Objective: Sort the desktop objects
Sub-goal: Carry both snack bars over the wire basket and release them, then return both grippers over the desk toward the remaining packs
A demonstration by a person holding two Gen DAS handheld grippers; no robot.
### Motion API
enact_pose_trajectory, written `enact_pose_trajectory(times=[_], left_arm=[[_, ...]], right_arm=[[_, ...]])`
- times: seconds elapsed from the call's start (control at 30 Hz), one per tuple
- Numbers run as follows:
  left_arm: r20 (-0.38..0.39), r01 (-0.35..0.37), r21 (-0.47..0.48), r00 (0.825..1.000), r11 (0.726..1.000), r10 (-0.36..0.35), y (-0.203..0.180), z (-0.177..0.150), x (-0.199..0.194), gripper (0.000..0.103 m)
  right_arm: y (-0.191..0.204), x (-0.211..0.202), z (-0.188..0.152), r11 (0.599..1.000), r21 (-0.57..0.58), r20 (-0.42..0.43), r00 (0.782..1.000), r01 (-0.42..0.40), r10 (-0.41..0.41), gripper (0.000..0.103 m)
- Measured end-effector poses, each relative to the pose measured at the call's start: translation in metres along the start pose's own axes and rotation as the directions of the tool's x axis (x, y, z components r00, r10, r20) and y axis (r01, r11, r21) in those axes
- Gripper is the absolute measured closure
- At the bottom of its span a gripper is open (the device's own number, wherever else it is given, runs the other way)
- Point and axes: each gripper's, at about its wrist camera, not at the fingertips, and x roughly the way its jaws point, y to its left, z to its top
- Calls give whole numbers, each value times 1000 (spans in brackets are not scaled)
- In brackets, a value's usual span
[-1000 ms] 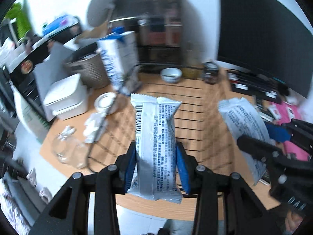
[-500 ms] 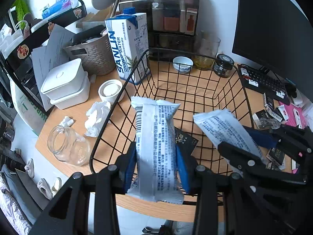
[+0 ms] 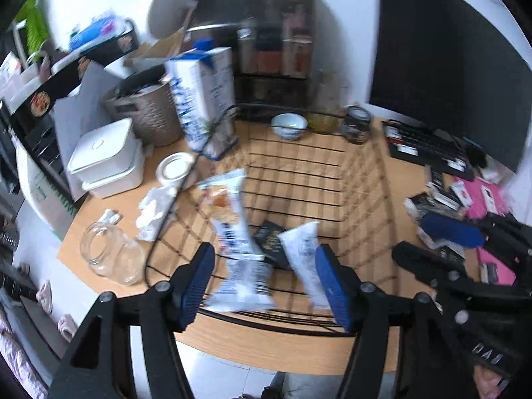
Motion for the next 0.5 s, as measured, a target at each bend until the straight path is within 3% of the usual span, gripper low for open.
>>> enact_pose_trajectory(times=[0.17, 0.27, 0.5], left_arm=[[-4, 84, 124, 996, 989, -84, -56, -11, -9, 35], [-23, 118, 219, 993, 968, -116, -100, -22, -8, 35], [-152, 213, 393, 974, 894, -166, -202, -52, 27, 33]], right_arm=[[-45, -45, -29, 996, 61, 38, 997, 68, -70, 53], [-84, -66, -51, 984, 121, 32, 990, 129, -134, 49], [-188, -67, -122, 919, 292, -106, 964, 265, -244, 45]])
